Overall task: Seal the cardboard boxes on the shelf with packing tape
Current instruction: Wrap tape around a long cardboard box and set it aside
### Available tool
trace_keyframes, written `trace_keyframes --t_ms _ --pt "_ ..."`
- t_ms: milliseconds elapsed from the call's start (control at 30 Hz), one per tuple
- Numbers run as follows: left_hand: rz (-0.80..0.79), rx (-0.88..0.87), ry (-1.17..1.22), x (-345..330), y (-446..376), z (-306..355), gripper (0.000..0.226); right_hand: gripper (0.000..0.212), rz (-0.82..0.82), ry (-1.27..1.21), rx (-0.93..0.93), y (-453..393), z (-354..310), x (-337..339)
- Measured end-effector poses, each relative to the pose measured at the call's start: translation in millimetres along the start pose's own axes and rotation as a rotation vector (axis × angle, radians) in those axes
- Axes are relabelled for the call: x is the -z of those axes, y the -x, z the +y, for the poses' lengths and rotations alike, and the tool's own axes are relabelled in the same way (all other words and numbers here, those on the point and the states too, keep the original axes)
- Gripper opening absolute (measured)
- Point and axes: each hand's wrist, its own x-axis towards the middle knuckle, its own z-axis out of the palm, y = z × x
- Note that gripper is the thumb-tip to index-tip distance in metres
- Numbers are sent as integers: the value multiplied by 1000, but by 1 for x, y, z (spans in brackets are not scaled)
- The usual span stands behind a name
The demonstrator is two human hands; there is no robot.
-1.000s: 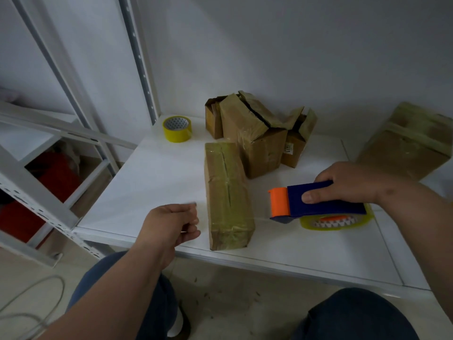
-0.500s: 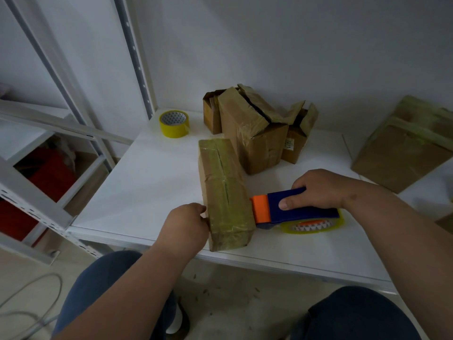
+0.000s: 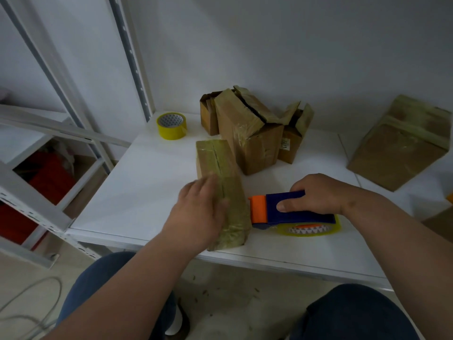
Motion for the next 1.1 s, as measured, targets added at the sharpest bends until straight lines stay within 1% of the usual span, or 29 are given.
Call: trace_keyframes --t_ms 67,100,133,267,400,433,567,733,900,1000,1100 --pt "-158 -47 -138 -9 1 7 80 48 13 10 17 1 0 1" --pt "-210 -59 -180 -14 2 8 86 49 16 19 25 1 0 1" --pt "-224 -74 -196 -18 3 6 90 51 14 25 31 1 1 0" --pt "-211 -121 -259 -21 0 -8 100 56 3 -10 41 7 14 -4" --pt "-211 -173 -297 -16 -5 -19 108 79 68 -74 63 15 31 1" --pt "-219 -181 -293 -15 -6 -20 108 79 69 -73 74 16 33 1" --pt "-238 -216 -311 -12 -7 -24 109 62 44 -118 71 16 35 2" --pt "-263 -228 -281 -12 -9 -30 109 56 23 -142 77 17 38 1" --pt "-261 -231 -249 -12 -10 -31 112 55 24 -95 102 19 37 5" --pt "-255 -228 -204 -14 -9 -32 117 62 -10 22 122 16 30 9" --pt "-247 -220 -183 -15 -9 -32 117 68 -63 152 118 13 24 13"
